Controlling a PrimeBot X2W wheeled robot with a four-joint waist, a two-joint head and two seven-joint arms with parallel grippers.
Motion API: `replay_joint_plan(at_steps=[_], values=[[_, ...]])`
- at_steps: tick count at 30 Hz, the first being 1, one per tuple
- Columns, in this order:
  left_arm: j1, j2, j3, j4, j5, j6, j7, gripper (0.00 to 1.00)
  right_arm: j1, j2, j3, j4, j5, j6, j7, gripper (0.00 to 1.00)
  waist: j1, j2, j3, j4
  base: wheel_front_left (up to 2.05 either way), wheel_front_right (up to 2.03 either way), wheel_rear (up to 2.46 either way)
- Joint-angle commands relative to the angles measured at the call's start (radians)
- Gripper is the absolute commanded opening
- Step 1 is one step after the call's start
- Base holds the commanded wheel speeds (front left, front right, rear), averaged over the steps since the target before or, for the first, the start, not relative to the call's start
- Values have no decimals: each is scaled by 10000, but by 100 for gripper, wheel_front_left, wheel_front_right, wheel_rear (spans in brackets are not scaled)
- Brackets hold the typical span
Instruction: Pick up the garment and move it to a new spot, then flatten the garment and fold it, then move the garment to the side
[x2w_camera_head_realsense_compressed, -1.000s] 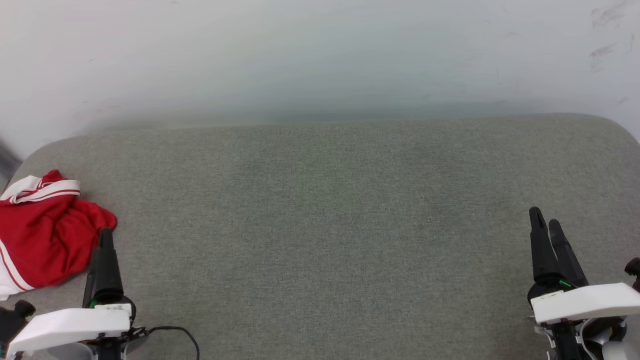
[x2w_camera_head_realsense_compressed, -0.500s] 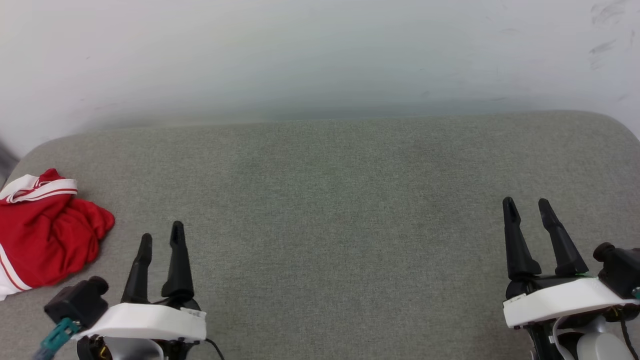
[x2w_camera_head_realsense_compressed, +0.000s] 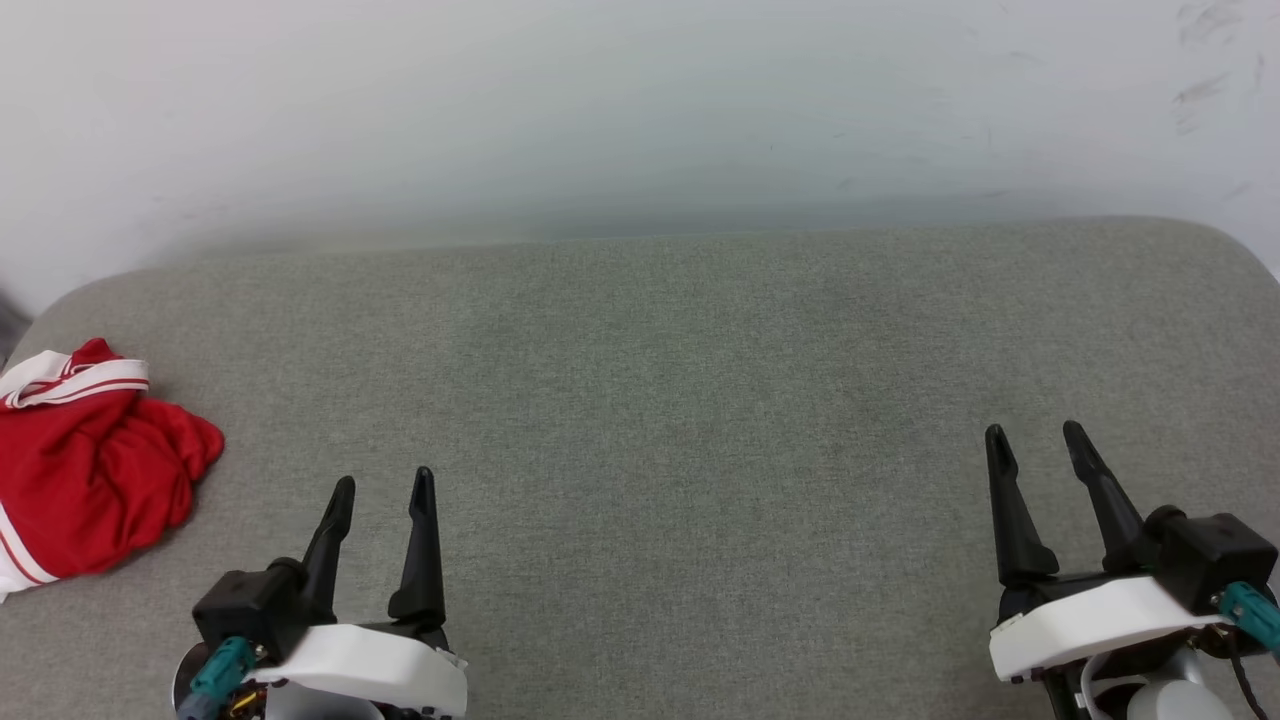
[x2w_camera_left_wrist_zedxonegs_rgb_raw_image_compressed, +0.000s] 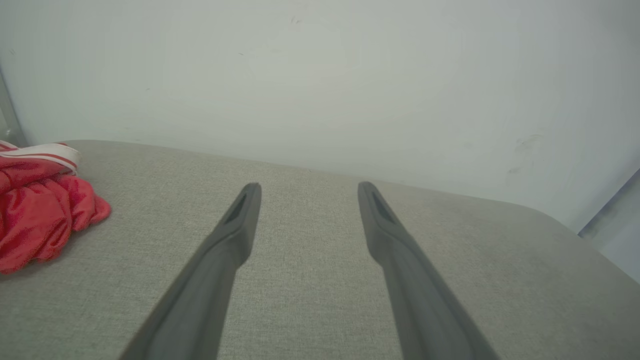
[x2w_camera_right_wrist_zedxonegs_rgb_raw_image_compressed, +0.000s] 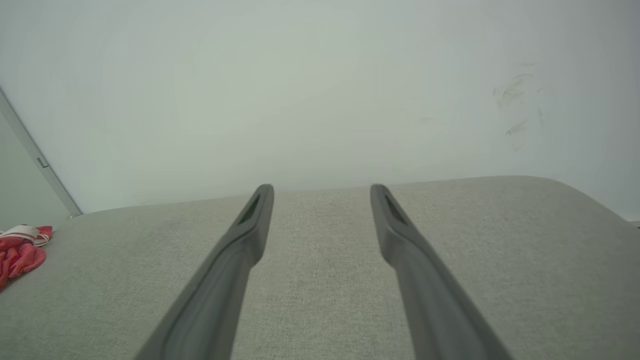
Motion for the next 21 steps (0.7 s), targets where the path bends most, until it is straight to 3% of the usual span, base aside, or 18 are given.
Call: replay_joint_plan(at_steps=[1, 10, 21], values=[[-89, 196, -212, -46, 371, 120, -111, 100, 8, -14, 25, 23, -292, 0, -119, 100, 0, 0, 0, -1, 0, 0, 0], [15, 369, -653, 169, 737, 488, -326, 100, 36, -12, 114, 134, -1437, 0, -335, 100, 0, 0, -25, -4, 0, 0, 0], [163, 276, -641, 388, 1471, 153, -566, 100, 53, -11, 238, 92, -1997, -1, -572, 100, 0, 0, -22, -14, 0, 0, 0]])
